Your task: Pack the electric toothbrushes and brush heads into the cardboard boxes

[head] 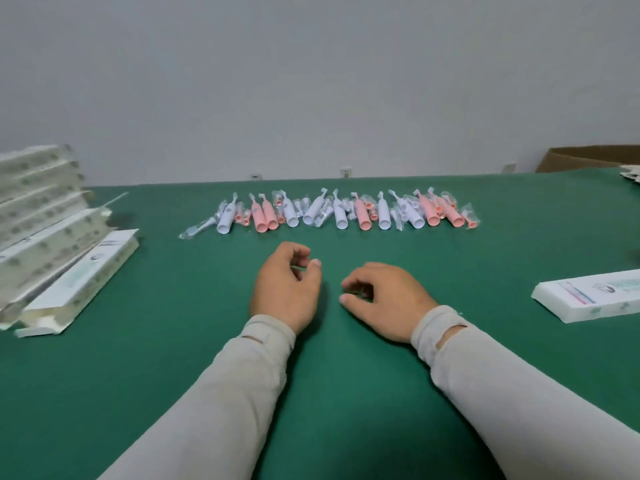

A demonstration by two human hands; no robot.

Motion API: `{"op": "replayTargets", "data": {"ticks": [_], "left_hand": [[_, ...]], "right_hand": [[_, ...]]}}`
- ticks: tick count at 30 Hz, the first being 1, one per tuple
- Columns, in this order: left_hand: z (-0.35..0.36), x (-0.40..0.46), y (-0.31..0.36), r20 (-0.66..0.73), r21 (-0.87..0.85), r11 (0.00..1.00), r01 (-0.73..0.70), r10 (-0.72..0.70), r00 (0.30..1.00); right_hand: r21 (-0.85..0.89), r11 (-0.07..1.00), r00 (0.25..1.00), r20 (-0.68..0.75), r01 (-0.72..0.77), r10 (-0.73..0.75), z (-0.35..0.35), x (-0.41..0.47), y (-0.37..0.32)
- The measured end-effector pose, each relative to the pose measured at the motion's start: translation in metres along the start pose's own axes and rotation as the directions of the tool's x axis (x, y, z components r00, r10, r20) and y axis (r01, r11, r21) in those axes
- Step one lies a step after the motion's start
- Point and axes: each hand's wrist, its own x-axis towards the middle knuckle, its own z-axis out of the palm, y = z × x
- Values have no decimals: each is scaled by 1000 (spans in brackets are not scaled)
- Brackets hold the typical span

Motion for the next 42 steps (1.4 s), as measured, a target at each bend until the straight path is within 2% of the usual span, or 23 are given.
{"op": "replayTargets", "data": {"ticks": [3,7,10,12,13,14,16,17,18,19,22,25,28,32,33,34,35,36,37,38,39,41,42], "left_hand": [[-2,3,-3,-1,39,999,34,-34,999],[-20,10,-10,-56,63,991,121,-117,991],[-65,24,-21,-143,331,931,152,-110,984],[-109,36,-32,-236,605,779,161,-17,972],[-133,41,-40,-255,736,648,194,0,967],[-156,46,-49,-269,830,496,254,-42,962],[-192,48,-65,-339,891,229,391,-236,911],[-204,46,-70,-376,891,139,432,-307,874],[-211,43,-74,-399,890,90,448,-324,858],[-213,41,-77,-405,892,80,444,-294,866],[-207,40,-74,-390,899,133,417,-189,901],[-196,48,-60,-382,878,176,445,-305,873],[-196,58,-54,-390,830,272,488,-342,855],[-199,52,-53,-408,775,294,559,-442,799],[-196,48,-48,-401,742,364,563,-433,807],[-189,45,-41,-389,660,497,563,-414,823],[-178,42,-30,-362,498,680,538,-400,842],[-163,39,-16,-302,225,840,494,-422,855],[-145,36,-1,-174,-117,884,453,-467,867],[-124,32,14,12,-427,794,432,-473,881],[-102,28,28,180,-639,637,432,-422,889],[-55,22,50,360,-811,361,460,-312,879],[-36,18,56,384,-834,287,471,-311,869]], "right_hand": [[-13,999,999,10,49,-49,-1,1,1],[18,999,999,21,26,-27,-4,-3,3],[72,997,999,36,-5,2,-8,-7,3],[79,997,999,45,-11,7,-9,-8,2],[76,997,999,50,-11,7,-9,-8,0],[73,997,998,55,-10,6,-8,-8,-1],[68,998,998,58,-7,3,-8,-8,-4],[68,998,998,57,-7,3,-9,-8,-5],[69,998,998,58,-10,6,-9,-7,-6],[69,997,998,60,-14,10,-10,-7,-7],[69,997,998,59,-23,19,-11,-8,-7],[69,997,997,66,-32,27,-12,-10,-8],[90,995,997,67,-51,45,-15,-12,-8],[111,992,996,74,-66,58,-16,-13,-7],[115,991,996,71,-68,60,-15,-12,-6],[126,990,997,56,-65,58,-14,-11,-5],[155,986,998,22,-58,55,-12,-10,-5],[215,975,998,-26,-56,63,-10,-9,-5],[314,948,993,-78,-56,84,-9,-7,-7],[457,888,986,-114,-56,120,-8,-5,-10],[617,785,979,-119,-57,165,-7,-4,-14],[842,530,964,-51,-98,260,-10,-5,-21],[892,433,961,6,-130,275,-12,-6,-25]]}}
